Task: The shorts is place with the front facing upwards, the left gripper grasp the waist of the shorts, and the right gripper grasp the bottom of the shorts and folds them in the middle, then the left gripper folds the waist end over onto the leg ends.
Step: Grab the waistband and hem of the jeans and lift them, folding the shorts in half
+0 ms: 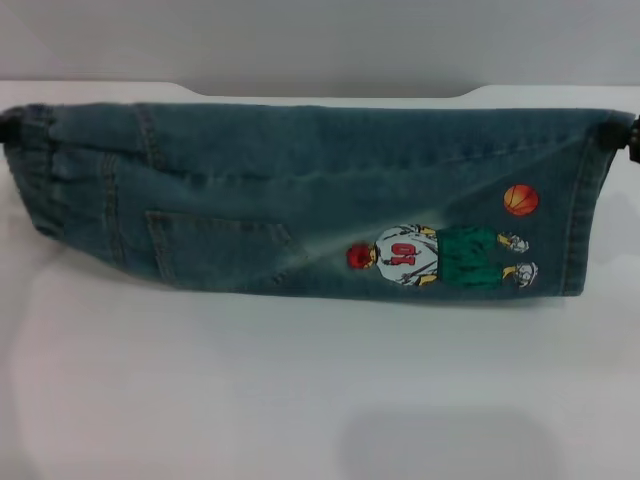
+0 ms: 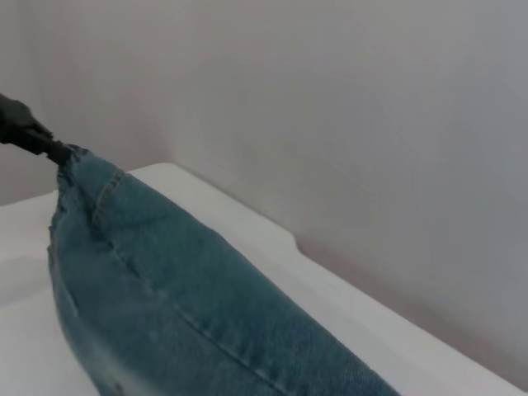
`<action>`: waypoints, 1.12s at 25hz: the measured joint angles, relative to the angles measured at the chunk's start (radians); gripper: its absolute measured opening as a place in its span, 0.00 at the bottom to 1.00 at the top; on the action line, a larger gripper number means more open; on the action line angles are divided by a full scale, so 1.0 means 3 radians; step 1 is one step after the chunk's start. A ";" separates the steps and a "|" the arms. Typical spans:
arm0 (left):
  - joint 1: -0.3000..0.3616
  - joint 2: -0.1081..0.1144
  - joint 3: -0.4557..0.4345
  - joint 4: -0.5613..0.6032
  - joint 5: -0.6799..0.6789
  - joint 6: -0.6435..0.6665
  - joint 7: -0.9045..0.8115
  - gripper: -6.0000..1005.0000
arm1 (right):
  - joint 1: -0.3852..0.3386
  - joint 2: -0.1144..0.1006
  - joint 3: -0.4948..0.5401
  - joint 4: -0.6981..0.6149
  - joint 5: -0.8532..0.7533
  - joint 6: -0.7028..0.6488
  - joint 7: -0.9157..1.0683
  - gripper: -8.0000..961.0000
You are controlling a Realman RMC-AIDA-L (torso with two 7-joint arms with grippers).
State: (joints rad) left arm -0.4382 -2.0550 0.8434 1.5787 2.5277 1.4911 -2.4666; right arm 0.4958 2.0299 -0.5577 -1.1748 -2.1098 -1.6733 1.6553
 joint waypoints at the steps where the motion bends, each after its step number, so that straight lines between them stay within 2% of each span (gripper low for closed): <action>1: -0.0004 0.0005 0.0000 0.0000 -0.0050 -0.0026 0.0000 0.06 | 0.0004 -0.0001 0.0001 0.0010 0.0001 0.0026 0.0008 0.05; 10: -0.0091 0.0005 0.0055 -0.0032 -0.0141 -0.0233 0.0000 0.06 | 0.0020 0.0019 0.0007 0.0035 0.0027 0.0190 0.0015 0.06; 17: -0.0129 -0.0002 0.0117 -0.0099 -0.0144 -0.0388 0.0000 0.06 | 0.0055 0.0008 -0.0007 0.0177 0.0031 0.0328 0.0016 0.08; 24: -0.0130 -0.0004 0.0302 -0.0297 -0.0144 -0.0632 0.0000 0.07 | 0.0089 -0.0003 -0.0072 0.0412 0.0008 0.0575 -0.0024 0.09; 28: -0.0130 -0.0003 0.0384 -0.0379 -0.0143 -0.0748 -0.0002 0.07 | 0.0088 0.0028 -0.0195 0.0457 -0.0047 0.0790 -0.0051 0.10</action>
State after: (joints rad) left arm -0.4771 -2.0558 0.9585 1.4651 2.4848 1.2666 -2.4671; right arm 0.5222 2.0382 -0.6162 -1.0377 -2.1239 -1.4364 1.6400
